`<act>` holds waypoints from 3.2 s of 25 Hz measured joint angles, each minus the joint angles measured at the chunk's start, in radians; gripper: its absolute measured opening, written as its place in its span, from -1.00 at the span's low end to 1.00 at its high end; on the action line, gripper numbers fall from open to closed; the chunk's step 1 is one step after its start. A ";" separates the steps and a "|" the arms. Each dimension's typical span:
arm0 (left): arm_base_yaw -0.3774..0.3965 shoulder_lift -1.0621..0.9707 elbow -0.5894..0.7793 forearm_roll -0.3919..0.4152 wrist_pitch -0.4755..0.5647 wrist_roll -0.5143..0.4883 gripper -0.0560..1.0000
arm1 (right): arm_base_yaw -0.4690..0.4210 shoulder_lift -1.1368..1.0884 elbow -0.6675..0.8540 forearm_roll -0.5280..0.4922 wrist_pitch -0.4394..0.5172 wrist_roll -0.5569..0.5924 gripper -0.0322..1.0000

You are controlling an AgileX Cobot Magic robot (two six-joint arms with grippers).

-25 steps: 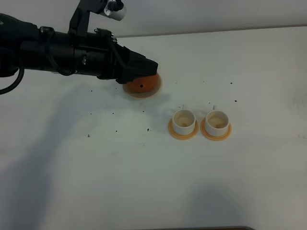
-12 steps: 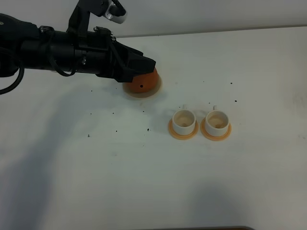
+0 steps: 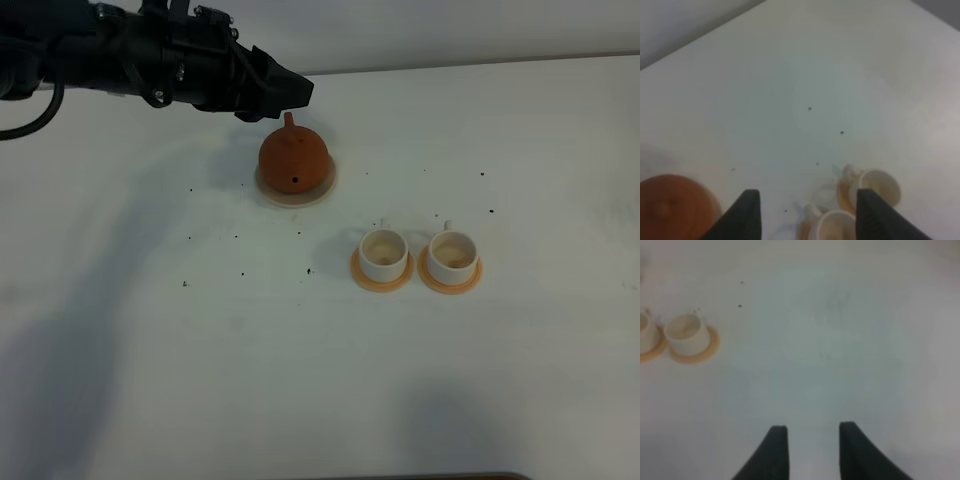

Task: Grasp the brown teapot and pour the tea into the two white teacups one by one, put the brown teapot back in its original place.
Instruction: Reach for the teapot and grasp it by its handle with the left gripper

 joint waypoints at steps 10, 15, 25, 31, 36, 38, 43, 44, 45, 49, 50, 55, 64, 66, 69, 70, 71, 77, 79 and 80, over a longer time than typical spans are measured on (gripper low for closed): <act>-0.110 0.272 -0.401 0.477 0.061 -0.483 -0.07 | 0.000 0.003 0.000 0.048 0.000 0.000 -0.47; -0.150 0.428 -0.607 0.596 0.094 -0.613 -0.07 | 0.000 0.008 0.000 0.070 0.000 0.000 -0.47; -0.151 0.626 -0.750 0.751 0.082 -0.764 -0.09 | 0.000 0.008 0.000 0.079 0.000 0.000 -0.47; -0.151 0.635 -0.755 0.917 0.053 -0.916 -0.10 | 0.000 0.008 0.000 0.079 0.000 0.001 -0.47; -0.150 0.635 -0.755 1.019 0.045 -1.050 -0.11 | 0.000 0.008 0.000 0.079 0.000 0.001 -0.47; -0.145 0.635 -0.755 1.038 0.044 -1.078 -0.11 | 0.000 0.008 0.000 0.079 0.000 0.001 -0.47; -0.112 0.649 -0.755 1.030 0.043 -1.091 -0.08 | 0.000 0.008 0.000 0.079 0.000 0.001 -0.47; -0.106 0.654 -0.755 1.028 0.043 -1.091 -0.06 | 0.000 0.008 0.000 0.079 0.000 0.001 -0.47; -0.101 0.664 -0.755 1.025 0.043 -1.091 -0.04 | 0.000 0.008 0.000 0.079 0.000 0.001 -0.47; -0.092 0.689 -0.755 1.020 0.042 -1.091 -0.02 | 0.000 0.008 0.000 0.079 0.000 0.001 -0.47; -0.092 0.693 -0.755 1.020 0.039 -1.091 -0.02 | 0.000 0.008 0.000 0.079 0.000 0.001 -0.47; -0.092 0.702 -0.755 1.012 0.007 -1.090 -0.01 | 0.000 0.008 0.000 0.079 0.000 0.001 -0.47; -0.092 0.726 -0.755 0.998 -0.001 -1.088 -0.01 | 0.000 0.008 0.000 0.079 0.000 0.001 -0.47; -0.092 0.727 -0.755 0.998 -0.005 -1.088 -0.01 | 0.000 0.008 0.000 0.079 0.000 0.001 -0.47; -0.092 0.727 -0.755 1.008 -0.005 -1.088 -0.01 | 0.000 0.008 0.000 0.079 0.000 0.001 -0.47; -0.092 0.727 -0.755 1.019 -0.004 -1.090 -0.01 | 0.000 0.008 0.000 0.079 0.000 0.001 -0.47; -0.092 0.727 -0.755 1.030 -0.002 -1.094 -0.01 | 0.000 0.008 0.000 0.079 0.000 0.001 -0.47; -0.088 0.727 -0.755 1.040 0.020 -1.104 -0.01 | 0.000 0.008 0.000 0.079 0.000 0.001 -0.47; -0.081 0.727 -0.756 1.040 0.032 -1.107 -0.01 | 0.000 0.008 0.000 0.079 0.000 0.001 -0.47; -0.077 0.727 -0.760 1.040 0.040 -1.108 -0.01 | 0.000 0.008 0.000 0.079 0.000 0.001 -0.47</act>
